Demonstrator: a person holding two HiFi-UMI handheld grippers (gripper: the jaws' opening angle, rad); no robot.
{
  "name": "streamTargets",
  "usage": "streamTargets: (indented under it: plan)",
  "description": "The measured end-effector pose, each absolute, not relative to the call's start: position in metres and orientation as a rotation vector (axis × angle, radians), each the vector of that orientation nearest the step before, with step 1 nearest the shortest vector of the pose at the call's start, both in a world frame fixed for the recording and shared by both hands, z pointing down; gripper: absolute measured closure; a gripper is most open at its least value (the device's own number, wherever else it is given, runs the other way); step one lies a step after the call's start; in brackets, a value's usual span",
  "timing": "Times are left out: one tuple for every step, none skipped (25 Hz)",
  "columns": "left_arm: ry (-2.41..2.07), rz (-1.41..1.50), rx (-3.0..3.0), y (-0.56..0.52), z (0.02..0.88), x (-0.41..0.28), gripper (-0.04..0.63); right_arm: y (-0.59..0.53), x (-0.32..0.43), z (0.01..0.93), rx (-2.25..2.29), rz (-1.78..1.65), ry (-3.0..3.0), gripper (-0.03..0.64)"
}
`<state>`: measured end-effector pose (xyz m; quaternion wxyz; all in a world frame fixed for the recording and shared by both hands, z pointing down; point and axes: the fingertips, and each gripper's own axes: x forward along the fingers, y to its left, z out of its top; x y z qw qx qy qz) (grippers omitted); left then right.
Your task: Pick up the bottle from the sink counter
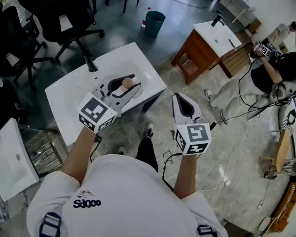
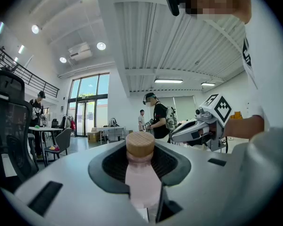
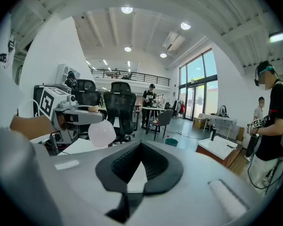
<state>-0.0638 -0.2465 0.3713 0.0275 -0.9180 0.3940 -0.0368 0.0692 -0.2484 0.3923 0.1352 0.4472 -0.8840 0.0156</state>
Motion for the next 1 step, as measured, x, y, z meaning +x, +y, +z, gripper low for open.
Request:
streamTargets:
  plan:
    - [1.219, -0.117, -2.835, -0.2469, 0.3722, -0.0644, 0.469, -0.2488, 0.0693, 0.3927, 1.297, 0.046, -2.56, 0.607]
